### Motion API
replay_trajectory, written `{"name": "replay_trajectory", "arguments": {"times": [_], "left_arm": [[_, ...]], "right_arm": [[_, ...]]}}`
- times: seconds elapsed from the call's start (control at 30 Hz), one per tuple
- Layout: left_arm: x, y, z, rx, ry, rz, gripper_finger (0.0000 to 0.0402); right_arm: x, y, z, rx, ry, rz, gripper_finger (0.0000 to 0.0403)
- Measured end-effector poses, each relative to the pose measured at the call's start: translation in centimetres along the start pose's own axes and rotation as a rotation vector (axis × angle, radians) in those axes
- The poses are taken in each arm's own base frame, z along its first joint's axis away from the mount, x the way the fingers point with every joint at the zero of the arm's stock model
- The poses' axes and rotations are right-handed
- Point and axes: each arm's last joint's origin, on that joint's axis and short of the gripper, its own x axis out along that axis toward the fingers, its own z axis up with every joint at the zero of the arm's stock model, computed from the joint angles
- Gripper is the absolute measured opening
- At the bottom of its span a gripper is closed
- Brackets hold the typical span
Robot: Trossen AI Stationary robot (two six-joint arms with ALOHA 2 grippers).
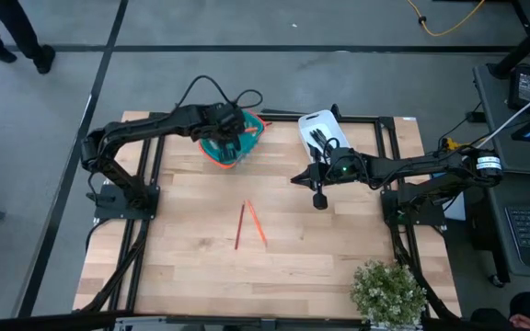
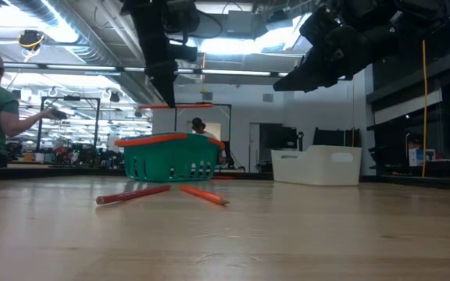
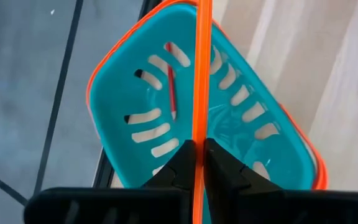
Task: Sort pens & pencils
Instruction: Put the orange pencil into the blue bin
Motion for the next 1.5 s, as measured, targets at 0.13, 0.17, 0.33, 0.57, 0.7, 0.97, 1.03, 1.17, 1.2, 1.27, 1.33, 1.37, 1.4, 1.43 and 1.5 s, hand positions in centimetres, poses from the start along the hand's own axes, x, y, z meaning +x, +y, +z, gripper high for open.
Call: {"name": "replay_trajectory", "arguments": {"times": [0.13, 0.17, 0.33, 0.57, 0.7, 0.97, 1.03, 1.17, 1.2, 1.27, 1.33, 1.37, 1.4, 1.43, 1.5], "left_arm": [[0.1, 0.5, 0.0, -0.017, -0.005, 0.009, 0.0015], [0.2, 0.5, 0.0, -0.019, -0.005, 0.010, 0.0015], [0.3, 0.8, -0.1, -0.029, -0.002, 0.014, 0.0015], [0.5, 1.5, -0.3, -0.056, -0.001, -0.013, 0.0015], [1.6, 1.9, -0.4, -0.090, 0.021, -0.072, 0.0015], [5.0, 3.1, -1.0, -0.118, 0.097, -0.180, 0.0015], [5.5, 3.4, -1.1, -0.114, 0.100, -0.211, 0.0015], [5.8, 4.1, -1.5, -0.132, 0.110, -0.206, 0.0015], [5.9, 4.2, -1.5, -0.138, 0.109, -0.211, 0.0015], [5.9, 4.4, -1.6, -0.152, 0.096, -0.253, 0.0015], [5.9, 4.6, -1.7, -0.163, 0.083, -0.290, 0.0015], [5.9, 4.6, -1.7, -0.164, 0.082, -0.294, 0.0015], [5.9, 4.6, -1.7, -0.163, 0.082, -0.294, 0.0015], [5.9, 4.6, -1.7, -0.163, 0.082, -0.294, 0.0015], [5.9, 4.6, -1.7, -0.163, 0.082, -0.294, 0.0015]], "right_arm": [[0.0, 0.0, 0.0, 0.000, 0.000, 0.000, 0.0026], [0.0, 0.0, 0.0, 0.000, 0.000, 0.000, 0.0026], [0.0, 0.0, 0.0, 0.000, 0.000, 0.000, 0.0026], [0.0, 0.0, 0.0, 0.000, 0.000, 0.000, 0.0026], [0.0, 0.0, 0.0, 0.000, 0.000, 0.000, 0.0026], [0.0, 0.0, 0.0, 0.003, 0.000, 0.000, 0.0026], [0.0, 0.0, 0.0, 0.003, 0.000, 0.000, 0.0026], [0.0, 0.0, 0.0, 0.003, 0.002, 0.000, 0.0026], [0.0, 0.0, 0.0, 0.003, 0.003, 0.000, 0.0026], [0.0, 0.0, 0.0, 0.002, 0.004, 0.001, 0.0026], [0.0, 0.0, 0.0, 0.002, 0.004, 0.000, 0.0026], [0.0, 0.0, 0.0, 0.002, 0.004, 0.000, 0.0026], [0.0, 0.0, 0.0, 0.002, 0.004, 0.001, 0.0026], [0.0, 0.0, 0.0, 0.002, 0.004, 0.000, 0.0026], [0.0, 0.0, 0.0, 0.002, 0.004, 0.000, 0.0026]]}}
